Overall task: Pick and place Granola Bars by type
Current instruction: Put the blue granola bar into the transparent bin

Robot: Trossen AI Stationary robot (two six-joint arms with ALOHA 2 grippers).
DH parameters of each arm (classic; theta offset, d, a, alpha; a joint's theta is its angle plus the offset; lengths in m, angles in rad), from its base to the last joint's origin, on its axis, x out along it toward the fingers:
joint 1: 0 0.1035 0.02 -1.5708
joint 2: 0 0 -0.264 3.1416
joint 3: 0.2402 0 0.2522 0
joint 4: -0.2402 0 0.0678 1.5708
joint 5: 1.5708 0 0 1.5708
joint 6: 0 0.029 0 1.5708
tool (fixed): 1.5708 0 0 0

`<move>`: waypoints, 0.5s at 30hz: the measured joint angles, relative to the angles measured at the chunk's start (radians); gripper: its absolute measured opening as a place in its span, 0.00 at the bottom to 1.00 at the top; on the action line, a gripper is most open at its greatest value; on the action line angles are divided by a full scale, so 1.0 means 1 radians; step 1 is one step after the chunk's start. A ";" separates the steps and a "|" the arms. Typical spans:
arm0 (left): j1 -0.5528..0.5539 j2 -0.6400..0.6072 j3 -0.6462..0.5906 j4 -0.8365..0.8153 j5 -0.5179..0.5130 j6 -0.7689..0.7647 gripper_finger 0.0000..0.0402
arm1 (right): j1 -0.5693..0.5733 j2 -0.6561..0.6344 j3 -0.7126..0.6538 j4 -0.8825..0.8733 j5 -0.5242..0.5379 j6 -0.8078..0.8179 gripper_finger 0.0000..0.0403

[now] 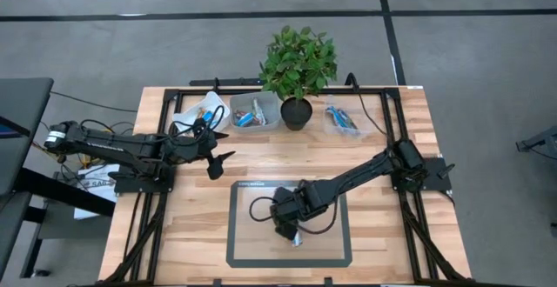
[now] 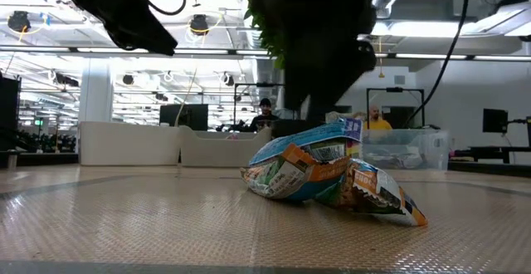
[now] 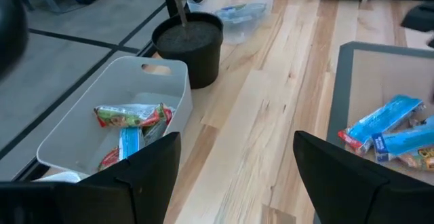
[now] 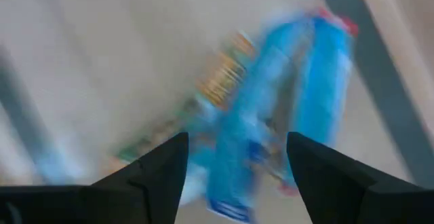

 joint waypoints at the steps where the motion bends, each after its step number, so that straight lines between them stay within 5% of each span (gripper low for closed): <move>1: 0.000 0.001 0.000 0.000 0.000 -0.001 0.69 | -0.002 0.001 -0.005 -0.035 0.000 -0.006 0.61; 15: 0.000 0.033 0.000 -0.005 -0.019 -0.014 0.69 | -0.019 0.064 -0.003 -0.002 -0.029 -0.034 0.60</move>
